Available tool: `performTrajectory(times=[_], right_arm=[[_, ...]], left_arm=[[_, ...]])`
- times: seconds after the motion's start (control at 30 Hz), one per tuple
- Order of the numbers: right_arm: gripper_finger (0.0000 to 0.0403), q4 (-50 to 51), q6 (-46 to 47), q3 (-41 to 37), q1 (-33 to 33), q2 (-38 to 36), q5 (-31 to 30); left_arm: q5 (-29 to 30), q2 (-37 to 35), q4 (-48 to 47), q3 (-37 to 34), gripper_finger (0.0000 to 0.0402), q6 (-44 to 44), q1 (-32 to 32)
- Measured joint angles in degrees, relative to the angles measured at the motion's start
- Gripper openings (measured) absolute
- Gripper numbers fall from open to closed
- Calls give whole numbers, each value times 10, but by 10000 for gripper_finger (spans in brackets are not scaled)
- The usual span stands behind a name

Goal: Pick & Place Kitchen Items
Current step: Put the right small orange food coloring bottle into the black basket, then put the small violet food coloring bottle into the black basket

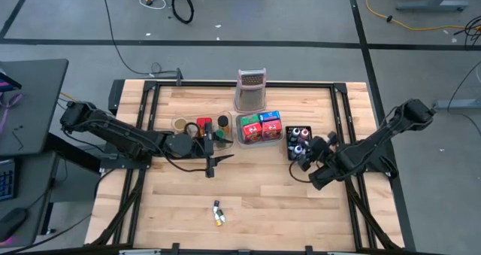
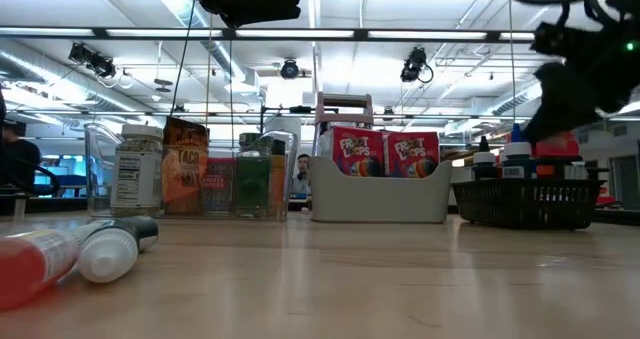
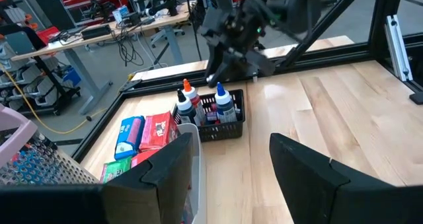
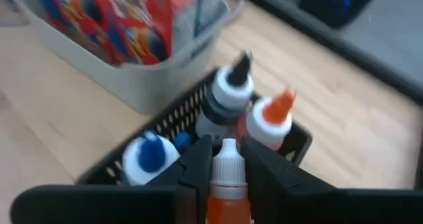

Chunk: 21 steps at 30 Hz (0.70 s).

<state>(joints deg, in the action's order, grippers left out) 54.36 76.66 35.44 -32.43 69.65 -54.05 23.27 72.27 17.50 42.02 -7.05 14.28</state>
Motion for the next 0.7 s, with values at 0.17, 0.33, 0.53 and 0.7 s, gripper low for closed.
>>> performTrajectory(times=[0.17,0.33,0.53,0.7], right_arm=[[87,-52,18,-37,0,0,11],[96,-73,-6,-45,3,0,5],[143,-72,-6,-45,4,0,-5],[177,-59,-6,-43,4,0,-4]], left_arm=[[0,0,0,0,210,0,0],[0,0,0,0,210,0,0],[0,0,0,0,210,0,0],[0,0,0,0,210,-2,0]])
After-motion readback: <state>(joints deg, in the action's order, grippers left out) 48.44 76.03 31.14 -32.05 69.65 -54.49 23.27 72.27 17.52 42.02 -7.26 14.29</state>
